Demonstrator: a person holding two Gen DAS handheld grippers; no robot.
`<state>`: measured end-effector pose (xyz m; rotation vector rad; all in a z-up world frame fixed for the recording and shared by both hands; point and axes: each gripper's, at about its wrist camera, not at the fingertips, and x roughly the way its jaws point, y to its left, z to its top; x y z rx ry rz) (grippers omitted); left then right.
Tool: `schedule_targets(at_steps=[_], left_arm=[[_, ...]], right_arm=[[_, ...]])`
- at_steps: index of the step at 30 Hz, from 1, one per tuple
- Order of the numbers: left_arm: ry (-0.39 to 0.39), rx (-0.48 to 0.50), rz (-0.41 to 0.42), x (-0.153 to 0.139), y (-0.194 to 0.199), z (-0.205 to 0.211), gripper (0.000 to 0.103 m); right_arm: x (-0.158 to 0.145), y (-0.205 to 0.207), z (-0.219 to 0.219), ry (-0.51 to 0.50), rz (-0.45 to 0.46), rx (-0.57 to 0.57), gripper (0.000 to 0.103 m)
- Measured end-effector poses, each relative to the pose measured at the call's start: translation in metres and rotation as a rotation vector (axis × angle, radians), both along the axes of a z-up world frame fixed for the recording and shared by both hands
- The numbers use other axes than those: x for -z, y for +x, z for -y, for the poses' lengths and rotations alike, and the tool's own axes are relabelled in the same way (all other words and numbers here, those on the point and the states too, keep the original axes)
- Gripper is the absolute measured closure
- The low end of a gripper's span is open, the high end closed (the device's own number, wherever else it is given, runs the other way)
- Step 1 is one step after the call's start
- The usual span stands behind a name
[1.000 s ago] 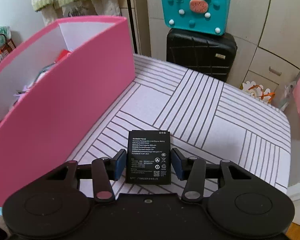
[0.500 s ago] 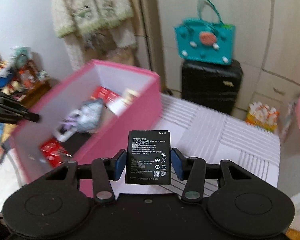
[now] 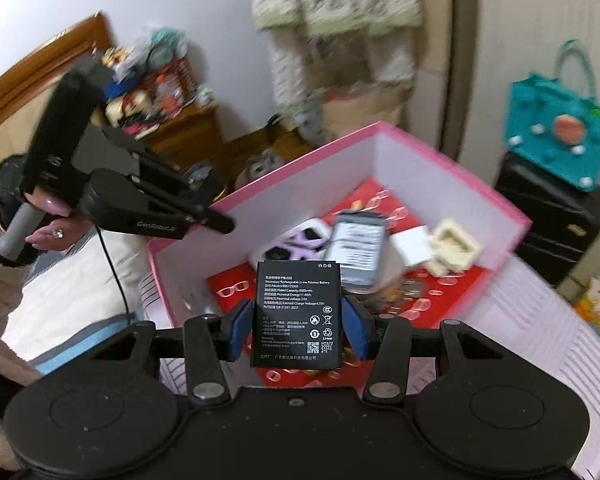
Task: Organize rigid objects
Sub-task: 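Carry the black phone battery into the box and release it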
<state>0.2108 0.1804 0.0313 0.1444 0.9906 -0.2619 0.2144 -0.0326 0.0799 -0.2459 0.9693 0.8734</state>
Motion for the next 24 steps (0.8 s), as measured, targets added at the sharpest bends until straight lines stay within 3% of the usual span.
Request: schedule_targets(at_steps=[3,9,12,14,16,24], left_arm=[[0.005,0.009,0.005,-0.003,-0.003,0.001,0.097],[-0.003,0.020,0.012,-0.004,-0.005,-0.002,0.097],[-0.023,0.017,0.010,-0.004,-0.004,-0.004,0.097],[-0.034,0.017,0.008,-0.004,-0.004,-0.007,0.097],[-0.045,0.017,0.006,-0.004,-0.004,-0.009,0.097],[-0.056,0.018,0.011,-0.003,-0.005,-0.011,0.096]], right_arm=[[0.021,0.016,-0.022,-0.021,-0.076,-0.036,0.049],[0.056,0.040,-0.055,-0.103,-0.129,-0.056,0.049],[0.066,0.048,-0.062,-0.165,-0.112,-0.038,0.049],[0.068,0.050,-0.060,-0.164,-0.078,0.036,0.046],[0.061,0.049,-0.048,-0.107,-0.099,0.077,0.041],[0.016,0.007,0.016,0.141,-0.028,0.200,0.040]])
